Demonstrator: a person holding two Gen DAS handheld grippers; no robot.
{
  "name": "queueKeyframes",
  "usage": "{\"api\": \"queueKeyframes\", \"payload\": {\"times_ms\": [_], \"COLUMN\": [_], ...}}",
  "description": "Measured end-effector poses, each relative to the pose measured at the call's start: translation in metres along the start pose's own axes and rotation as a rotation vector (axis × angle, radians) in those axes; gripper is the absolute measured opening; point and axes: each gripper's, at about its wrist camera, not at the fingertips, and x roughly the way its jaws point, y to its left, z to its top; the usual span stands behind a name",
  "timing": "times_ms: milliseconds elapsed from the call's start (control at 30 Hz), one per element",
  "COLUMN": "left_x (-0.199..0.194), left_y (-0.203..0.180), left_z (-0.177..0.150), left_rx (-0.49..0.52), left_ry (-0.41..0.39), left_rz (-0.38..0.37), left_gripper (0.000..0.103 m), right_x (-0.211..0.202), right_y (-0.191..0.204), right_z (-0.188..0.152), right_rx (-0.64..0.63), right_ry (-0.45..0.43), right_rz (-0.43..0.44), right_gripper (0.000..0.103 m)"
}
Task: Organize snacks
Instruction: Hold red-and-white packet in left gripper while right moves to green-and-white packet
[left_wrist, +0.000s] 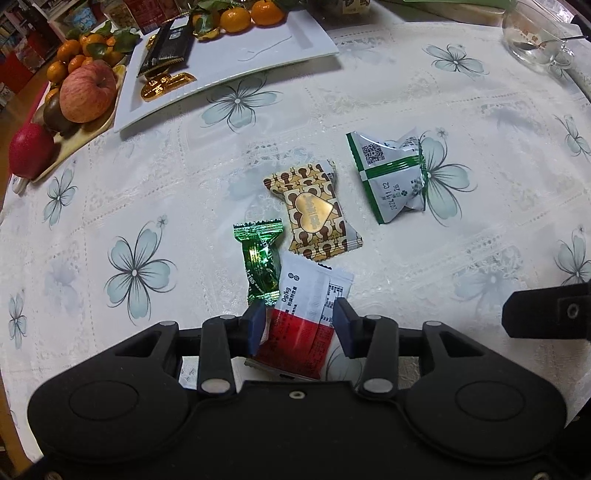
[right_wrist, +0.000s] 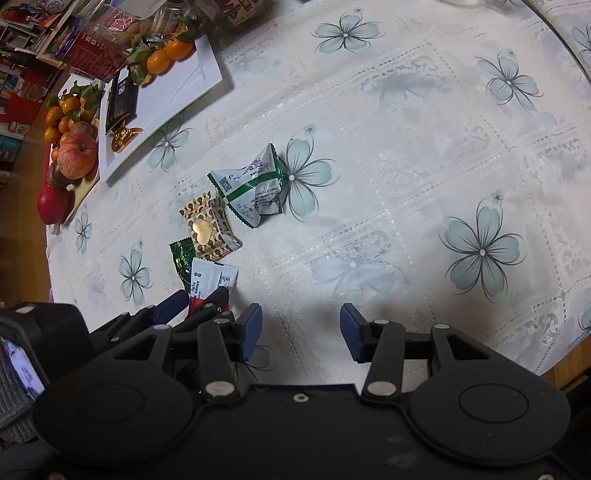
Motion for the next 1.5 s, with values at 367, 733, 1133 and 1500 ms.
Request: {"api": "queueKeyframes", "payload": {"times_ms": [367, 733, 1133, 1500], "left_x": [0.006, -0.017, -0.009, 0.002], "left_y": [0.001, 0.072, 0.060, 0.040], "left_z": [-0.001, -0.015, -0.017, -0.016], "left_rx": [-0.036, -0.310, -0.248, -0.194], "left_ry": [0.041, 0.129, 0.128, 0.124], "left_rz": [-0.015, -0.138, -0.175, -0.110], "left_gripper": [0.048, 0.030, 0.036, 0.050], "right_x": [0.002, 0.003, -0.004, 0.016], "right_y": [0.000, 0.012, 0.029, 0.035], "right_z": [0.001, 0.006, 0.020, 0.035], "right_rx": [0.005, 0.002, -0.009, 0.053], "right_ry": [-0.001, -0.048, -0.175, -0.161], "right_rz": [-0.009, -0.017, -0.033, -0.055], "right_gripper": [0.050, 0.050, 0.053, 0.056]}}
